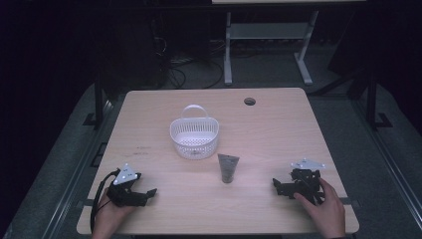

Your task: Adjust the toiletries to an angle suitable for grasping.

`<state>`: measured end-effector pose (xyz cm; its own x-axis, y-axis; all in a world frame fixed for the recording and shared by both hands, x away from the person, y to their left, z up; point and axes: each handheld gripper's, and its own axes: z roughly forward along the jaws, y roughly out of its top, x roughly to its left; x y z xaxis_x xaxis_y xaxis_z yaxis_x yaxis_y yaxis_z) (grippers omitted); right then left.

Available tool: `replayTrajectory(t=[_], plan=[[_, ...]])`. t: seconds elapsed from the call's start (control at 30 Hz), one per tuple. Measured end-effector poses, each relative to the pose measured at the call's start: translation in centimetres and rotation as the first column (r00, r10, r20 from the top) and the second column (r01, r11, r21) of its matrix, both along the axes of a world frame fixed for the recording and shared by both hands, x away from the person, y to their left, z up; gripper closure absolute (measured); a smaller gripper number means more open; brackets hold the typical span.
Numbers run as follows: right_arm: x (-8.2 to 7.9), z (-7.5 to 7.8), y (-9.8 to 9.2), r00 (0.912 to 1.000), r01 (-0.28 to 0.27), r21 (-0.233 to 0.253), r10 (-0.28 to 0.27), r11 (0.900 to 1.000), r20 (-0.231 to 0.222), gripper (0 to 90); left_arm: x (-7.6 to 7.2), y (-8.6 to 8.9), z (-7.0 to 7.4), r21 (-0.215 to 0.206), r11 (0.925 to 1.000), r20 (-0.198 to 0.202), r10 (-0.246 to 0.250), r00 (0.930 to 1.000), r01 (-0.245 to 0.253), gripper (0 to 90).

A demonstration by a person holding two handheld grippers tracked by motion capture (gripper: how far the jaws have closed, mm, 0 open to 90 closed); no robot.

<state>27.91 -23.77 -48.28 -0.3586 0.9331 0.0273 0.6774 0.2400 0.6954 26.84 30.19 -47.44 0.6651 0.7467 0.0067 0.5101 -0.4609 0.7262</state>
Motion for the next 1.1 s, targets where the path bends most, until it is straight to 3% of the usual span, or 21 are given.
replayTrajectory(t=[0.13, 0.4, 0.63, 0.67, 0.7, 0.77, 0.8, 0.9, 1.1], plan=[[0.0, 0.0, 0.0, 1.0, 0.0, 0.0, 0.0, 1.0, 0.0, 0.0, -0.1, -0.2, 0.1, 0.001, 1.0, -0.003, -0.005, 1.0, 0.005, 15.9], [0.0, 0.0, 0.0, 1.0, 0.0, 0.0, 0.0, 1.0, 0.0, 0.0, -0.3, -0.6, 0.8, -0.008, 0.9998, -0.031, -0.016, 0.9994, 0.016, 33.5], [0.0, 0.0, 0.0, 1.0, -0.001, -0.001, 0.001, 1.0, -0.001, 0.0, -0.4, -0.9, 2.0, -0.03, 0.9987, -0.043, -0.044, 0.9981, 0.042, 59.5], [0.0, 0.0, 0.0, 1.0, 0.0, 0.0, 0.0, 1.0, 0.0, 0.0, -0.4, -1.0, 2.2, -0.039, 0.9981, -0.049, -0.049, 0.9976, 0.047, 59.5], [0.0, 0.0, 0.0, 1.0, 0.0, 0.0, 0.0, 1.0, 0.0, 0.0, -0.4, -1.2, 2.5, -0.047, 0.9972, -0.058, -0.061, 0.9965, 0.058, 67.9], [0.0, 0.0, 0.0, 1.0, -0.001, -0.001, 0.001, 1.0, -0.001, 0.0, -0.4, -1.2, 2.7, -0.056, 0.9961, -0.07, -0.072, 0.9949, 0.068, 70.8], [0.0, 0.0, 0.0, 1.0, 0.0, -0.001, 0.0, 1.0, -0.001, 0.0, -0.3, -1.4, 2.9, -0.069, 0.995, -0.082, -0.078, 0.9935, 0.073, 79.4], [0.0, 0.0, 0.0, 1.0, 0.0, -0.001, 0.0, 1.0, -0.001, 0.0, -0.2, -1.5, 3.3, -0.079, 0.9936, -0.093, -0.088, 0.9918, 0.081, 89.5], [0.0, 0.0, 0.0, 1.0, 0.0, 0.0, 0.0, 1.0, 0.0, 0.0, 0.1, -2.3, 4.5, -0.089, 0.9916, -0.084, -0.102, 0.9913, 0.095, 89.6]])
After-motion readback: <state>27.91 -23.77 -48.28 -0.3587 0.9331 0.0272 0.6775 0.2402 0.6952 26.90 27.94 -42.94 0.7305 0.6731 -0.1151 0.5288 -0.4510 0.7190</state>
